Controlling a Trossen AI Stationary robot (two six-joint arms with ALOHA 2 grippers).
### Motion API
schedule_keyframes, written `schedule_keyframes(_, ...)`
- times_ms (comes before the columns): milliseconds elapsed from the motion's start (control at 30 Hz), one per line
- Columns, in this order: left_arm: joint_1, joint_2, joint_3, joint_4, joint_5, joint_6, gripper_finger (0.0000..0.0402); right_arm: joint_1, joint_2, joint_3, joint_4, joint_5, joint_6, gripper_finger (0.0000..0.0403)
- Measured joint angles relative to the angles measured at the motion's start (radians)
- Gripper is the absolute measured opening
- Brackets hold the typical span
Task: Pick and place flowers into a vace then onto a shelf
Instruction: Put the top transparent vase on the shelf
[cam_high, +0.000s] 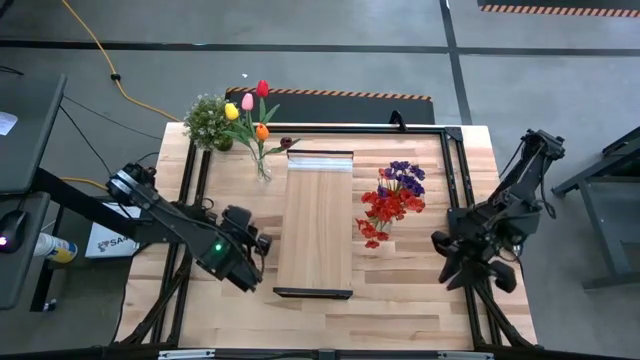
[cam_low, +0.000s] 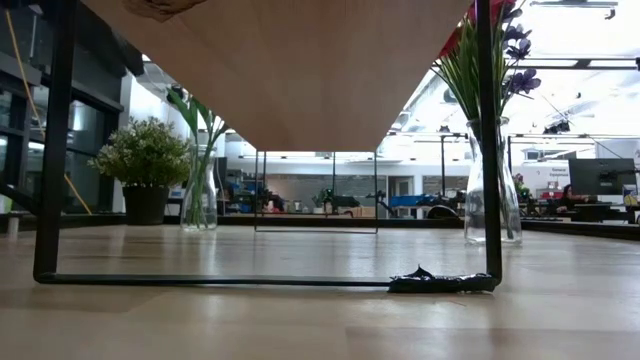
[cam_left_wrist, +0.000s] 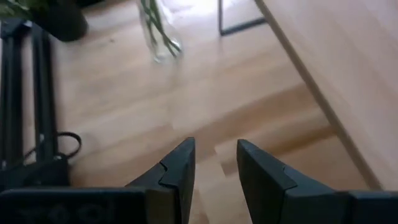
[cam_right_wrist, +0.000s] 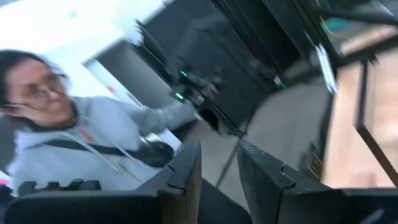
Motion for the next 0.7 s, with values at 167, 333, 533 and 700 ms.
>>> schedule_keyframes(167, 0.042, -0.091, -0.095, 0.001, -0.049, 0.033, 0.0152, 0.000, -0.001, 0.000, 0.159, 0.000, -0.076, 0.0094)
schedule_keyframes(333, 0.093, -0.196, -0.196, 0.001, -0.134, 0.109, 0.0152, 0.000, -0.004, 0.000, 0.260, 0.049, -0.181, 0.0094)
schedule_keyframes(533, 0.164, -0.296, -0.283, 0.010, -0.168, 0.191, 0.0152, -0.001, -0.020, 0.022, 0.275, 0.182, -0.296, 0.0094)
schedule_keyframes(700, 0.213, -0.340, -0.327, 0.043, -0.168, 0.261, 0.0181, -0.001, -0.033, 0.040, 0.273, 0.274, -0.375, 0.0094)
